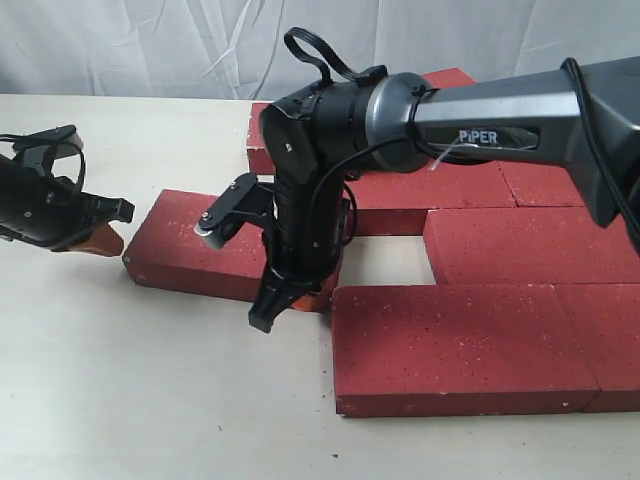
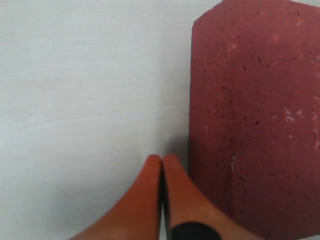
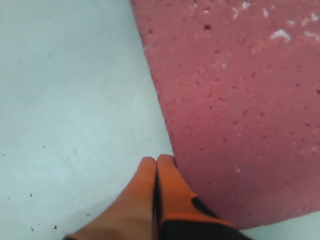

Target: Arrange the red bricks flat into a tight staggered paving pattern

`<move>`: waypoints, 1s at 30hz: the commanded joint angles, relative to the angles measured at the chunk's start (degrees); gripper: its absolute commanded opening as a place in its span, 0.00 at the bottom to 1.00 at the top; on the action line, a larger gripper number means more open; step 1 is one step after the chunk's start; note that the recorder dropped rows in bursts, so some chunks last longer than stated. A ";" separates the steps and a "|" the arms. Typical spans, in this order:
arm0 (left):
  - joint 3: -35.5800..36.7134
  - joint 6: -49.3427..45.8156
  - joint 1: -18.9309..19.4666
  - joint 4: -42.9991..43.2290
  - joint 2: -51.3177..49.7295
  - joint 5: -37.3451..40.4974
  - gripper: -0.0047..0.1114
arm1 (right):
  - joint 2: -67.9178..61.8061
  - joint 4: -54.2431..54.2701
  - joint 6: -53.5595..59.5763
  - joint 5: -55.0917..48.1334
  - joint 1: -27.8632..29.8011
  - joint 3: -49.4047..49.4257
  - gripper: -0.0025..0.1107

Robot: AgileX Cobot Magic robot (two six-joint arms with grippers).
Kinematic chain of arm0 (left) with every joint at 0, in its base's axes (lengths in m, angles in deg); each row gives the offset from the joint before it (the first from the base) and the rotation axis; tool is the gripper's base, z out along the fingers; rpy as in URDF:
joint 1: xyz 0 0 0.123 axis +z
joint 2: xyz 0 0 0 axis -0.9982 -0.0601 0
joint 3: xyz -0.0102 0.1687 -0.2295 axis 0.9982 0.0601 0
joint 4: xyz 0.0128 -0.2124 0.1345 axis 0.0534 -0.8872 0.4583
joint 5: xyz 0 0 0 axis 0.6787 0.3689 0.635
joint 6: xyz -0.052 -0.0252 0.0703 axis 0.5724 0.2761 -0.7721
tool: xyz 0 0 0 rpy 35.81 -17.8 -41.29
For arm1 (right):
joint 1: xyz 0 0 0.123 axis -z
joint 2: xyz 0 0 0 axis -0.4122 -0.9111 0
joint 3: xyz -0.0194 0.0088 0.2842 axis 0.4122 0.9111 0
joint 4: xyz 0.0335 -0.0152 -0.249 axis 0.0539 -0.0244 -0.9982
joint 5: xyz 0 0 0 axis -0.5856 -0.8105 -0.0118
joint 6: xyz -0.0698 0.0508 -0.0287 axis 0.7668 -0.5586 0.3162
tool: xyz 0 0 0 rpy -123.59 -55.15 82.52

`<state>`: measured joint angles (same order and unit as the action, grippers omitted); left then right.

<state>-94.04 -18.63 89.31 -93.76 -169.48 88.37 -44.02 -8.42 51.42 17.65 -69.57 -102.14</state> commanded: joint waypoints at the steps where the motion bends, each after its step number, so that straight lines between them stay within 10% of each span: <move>1: -0.04 0.20 0.20 -0.48 0.74 0.00 0.04 | -0.09 -1.85 -0.05 2.02 0.13 0.28 0.01; 30: -0.04 -0.36 0.20 -7.97 -1.56 -3.66 0.04 | 10.64 0.03 1.42 -4.06 3.30 0.17 0.01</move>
<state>-94.04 -18.27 89.31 -99.12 -169.77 85.58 -34.96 -8.02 52.26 13.46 -68.73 -102.14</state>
